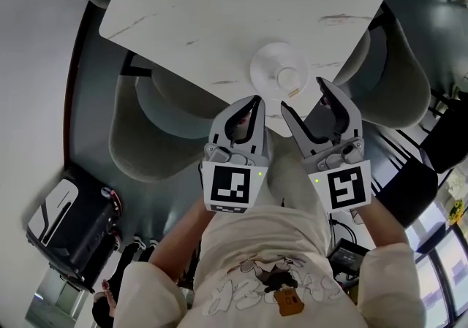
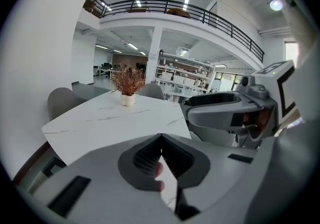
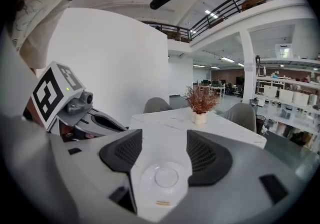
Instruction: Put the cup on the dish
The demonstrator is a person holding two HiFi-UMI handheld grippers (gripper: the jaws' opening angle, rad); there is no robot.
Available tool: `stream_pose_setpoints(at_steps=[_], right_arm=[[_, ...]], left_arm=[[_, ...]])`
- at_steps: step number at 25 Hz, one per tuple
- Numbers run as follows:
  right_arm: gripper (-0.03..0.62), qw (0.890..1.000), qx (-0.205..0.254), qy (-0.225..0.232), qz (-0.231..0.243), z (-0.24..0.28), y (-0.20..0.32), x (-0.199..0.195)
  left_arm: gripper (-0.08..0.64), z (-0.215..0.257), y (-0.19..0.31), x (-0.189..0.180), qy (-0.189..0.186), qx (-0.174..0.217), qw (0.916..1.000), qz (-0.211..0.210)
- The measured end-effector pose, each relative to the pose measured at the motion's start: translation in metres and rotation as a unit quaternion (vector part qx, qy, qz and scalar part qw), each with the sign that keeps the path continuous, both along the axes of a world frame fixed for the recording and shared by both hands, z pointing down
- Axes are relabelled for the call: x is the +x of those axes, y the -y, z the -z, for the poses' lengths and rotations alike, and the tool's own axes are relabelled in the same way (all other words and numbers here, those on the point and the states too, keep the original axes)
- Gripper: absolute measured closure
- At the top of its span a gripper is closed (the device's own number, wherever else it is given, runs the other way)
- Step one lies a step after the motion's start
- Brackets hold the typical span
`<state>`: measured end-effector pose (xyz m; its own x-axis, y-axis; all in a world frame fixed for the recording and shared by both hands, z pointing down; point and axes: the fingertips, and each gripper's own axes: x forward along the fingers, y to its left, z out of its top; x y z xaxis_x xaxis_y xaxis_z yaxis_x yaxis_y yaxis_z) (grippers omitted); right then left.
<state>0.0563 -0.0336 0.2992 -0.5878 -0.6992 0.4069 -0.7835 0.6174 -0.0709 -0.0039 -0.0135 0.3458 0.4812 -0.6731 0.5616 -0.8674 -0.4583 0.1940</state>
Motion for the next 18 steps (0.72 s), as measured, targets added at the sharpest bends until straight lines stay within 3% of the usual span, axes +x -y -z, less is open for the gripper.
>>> stream_pose_setpoints(at_steps=[18], right_arm=[[0.328,0.998,0.042,0.016,-0.036,0.085,-0.021,0.032]], left_arm=[[0.557,0.094,-0.012,0.004,-0.029,0.037,0.9989,0.002]])
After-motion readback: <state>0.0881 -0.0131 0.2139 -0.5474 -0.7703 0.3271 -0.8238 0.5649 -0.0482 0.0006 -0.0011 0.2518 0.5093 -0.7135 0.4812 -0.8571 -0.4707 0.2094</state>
